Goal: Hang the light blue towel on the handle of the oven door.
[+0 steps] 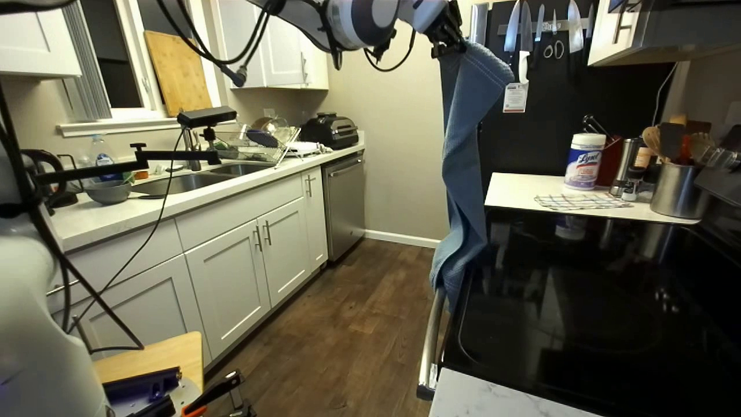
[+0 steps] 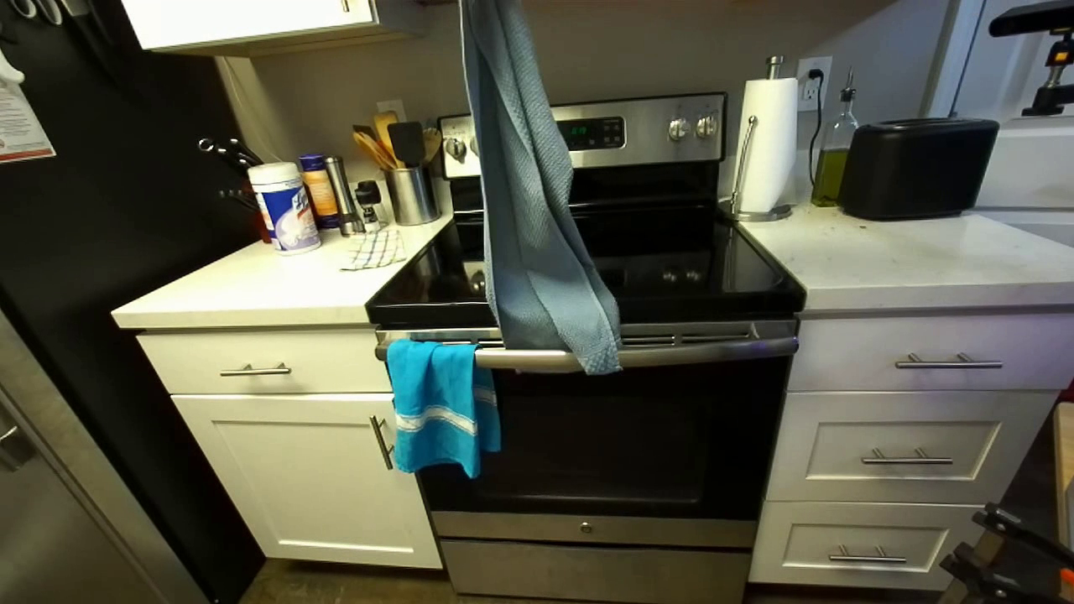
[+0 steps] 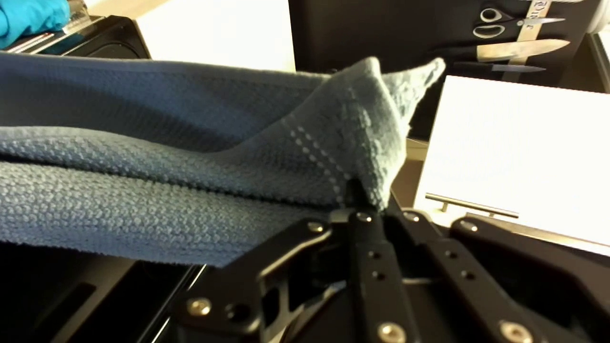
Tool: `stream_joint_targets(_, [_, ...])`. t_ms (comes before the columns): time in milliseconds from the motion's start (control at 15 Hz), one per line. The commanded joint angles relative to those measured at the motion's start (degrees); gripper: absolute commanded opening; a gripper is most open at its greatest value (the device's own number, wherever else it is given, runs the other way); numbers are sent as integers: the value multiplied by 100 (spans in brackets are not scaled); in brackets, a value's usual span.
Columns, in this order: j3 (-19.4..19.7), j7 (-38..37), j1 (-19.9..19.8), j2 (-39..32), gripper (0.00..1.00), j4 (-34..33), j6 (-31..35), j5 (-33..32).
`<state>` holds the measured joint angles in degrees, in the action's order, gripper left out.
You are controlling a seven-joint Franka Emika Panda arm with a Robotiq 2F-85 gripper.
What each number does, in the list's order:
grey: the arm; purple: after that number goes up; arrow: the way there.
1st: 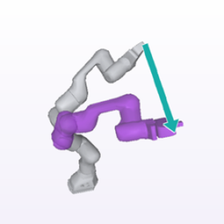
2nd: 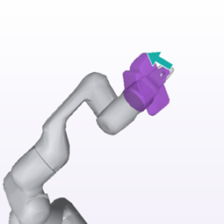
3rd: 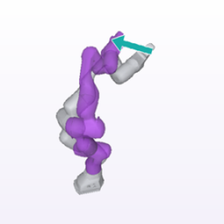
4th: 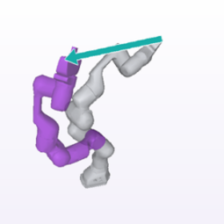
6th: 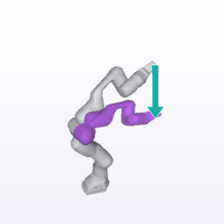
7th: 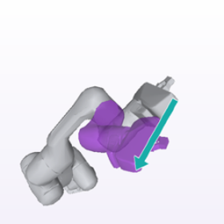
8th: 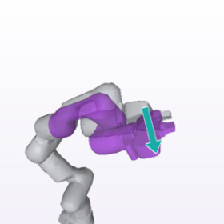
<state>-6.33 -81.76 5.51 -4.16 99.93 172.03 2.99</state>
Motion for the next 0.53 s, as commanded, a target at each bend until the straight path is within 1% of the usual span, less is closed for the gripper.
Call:
stream_joint_targets(0, [11, 188, -57, 741, 1, 718, 81, 152])
stream_joint_targets(200, [108, 127, -36, 994, 1, 903, 82, 188])
stream_joint_targets(467, [227, -33, -45, 1255, 1, 914, -22, 86])
